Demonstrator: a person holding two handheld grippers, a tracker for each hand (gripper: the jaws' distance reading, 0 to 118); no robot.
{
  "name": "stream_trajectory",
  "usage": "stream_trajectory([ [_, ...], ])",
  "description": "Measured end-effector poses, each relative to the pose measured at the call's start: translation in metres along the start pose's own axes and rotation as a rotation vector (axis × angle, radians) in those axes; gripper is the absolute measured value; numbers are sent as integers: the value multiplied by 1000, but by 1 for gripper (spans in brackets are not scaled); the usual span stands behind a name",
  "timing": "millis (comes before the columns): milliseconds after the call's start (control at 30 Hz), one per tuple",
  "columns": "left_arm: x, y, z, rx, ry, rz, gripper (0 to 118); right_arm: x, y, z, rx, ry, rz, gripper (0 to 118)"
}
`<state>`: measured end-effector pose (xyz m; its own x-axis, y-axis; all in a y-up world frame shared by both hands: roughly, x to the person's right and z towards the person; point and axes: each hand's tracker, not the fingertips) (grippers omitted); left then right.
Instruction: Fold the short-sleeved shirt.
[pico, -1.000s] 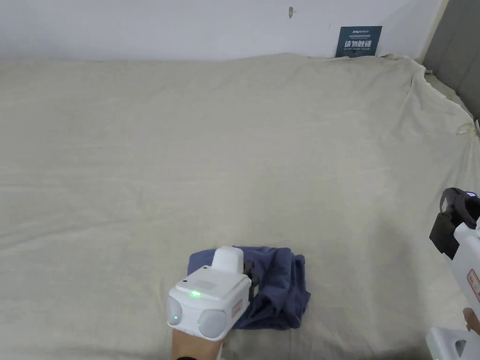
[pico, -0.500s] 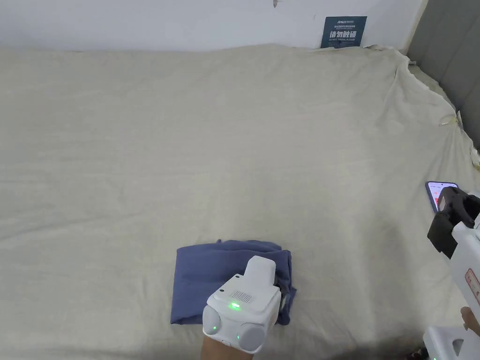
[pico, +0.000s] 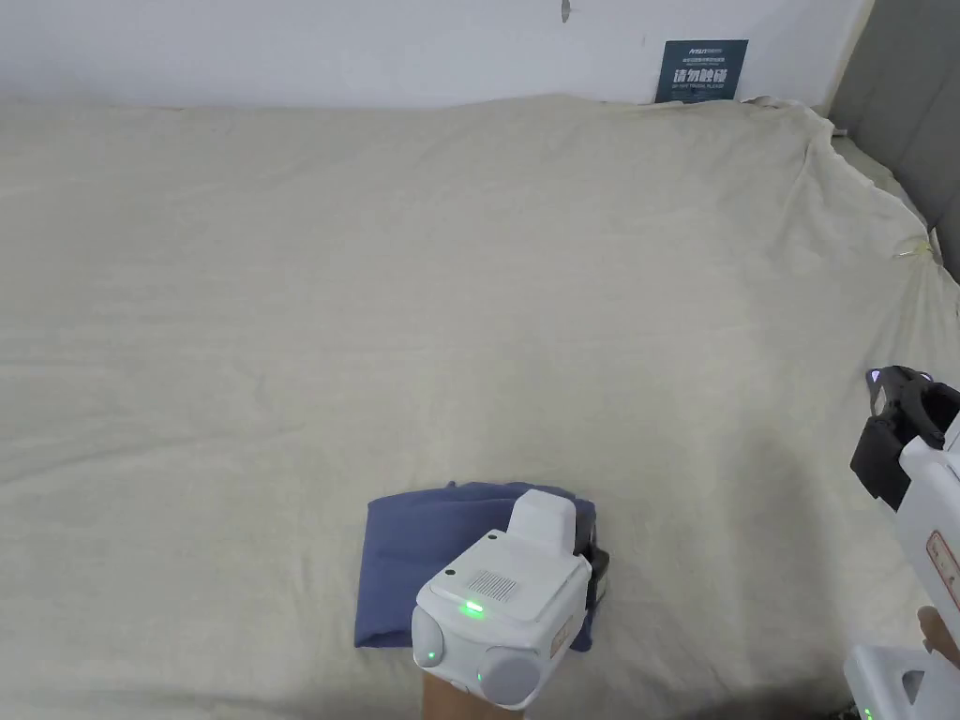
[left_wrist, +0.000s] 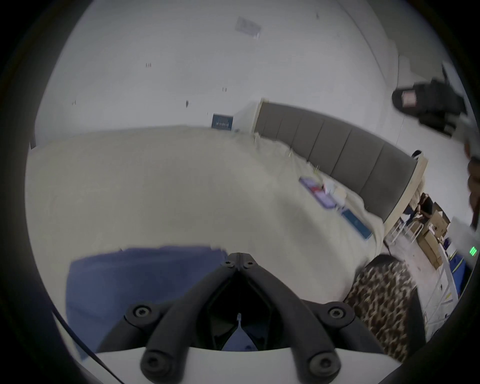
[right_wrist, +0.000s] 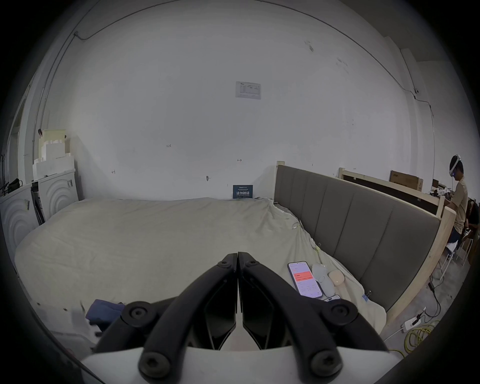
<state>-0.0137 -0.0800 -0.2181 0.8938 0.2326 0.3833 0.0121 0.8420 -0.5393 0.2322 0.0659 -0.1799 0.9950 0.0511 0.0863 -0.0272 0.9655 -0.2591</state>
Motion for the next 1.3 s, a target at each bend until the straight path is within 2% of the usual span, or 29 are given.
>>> stream_trajectory([
  [233, -28, 72, 61, 218, 50, -14, 0, -19, 13, 2, 43, 39, 8, 0],
  [500, -78, 120, 115, 366, 253, -97, 0, -44, 26, 4, 111, 85, 11, 0],
  [600, -94, 125, 128, 401, 332, -124, 0, -53, 29, 5, 139, 99, 7, 0],
  [867, -130, 118, 158, 457, 462, -84, 0, -76, 31, 5, 181, 132, 30, 0],
  [1300, -148, 109, 174, 469, 510, -60, 0, -98, 26, 2, 178, 174, 46, 0],
])
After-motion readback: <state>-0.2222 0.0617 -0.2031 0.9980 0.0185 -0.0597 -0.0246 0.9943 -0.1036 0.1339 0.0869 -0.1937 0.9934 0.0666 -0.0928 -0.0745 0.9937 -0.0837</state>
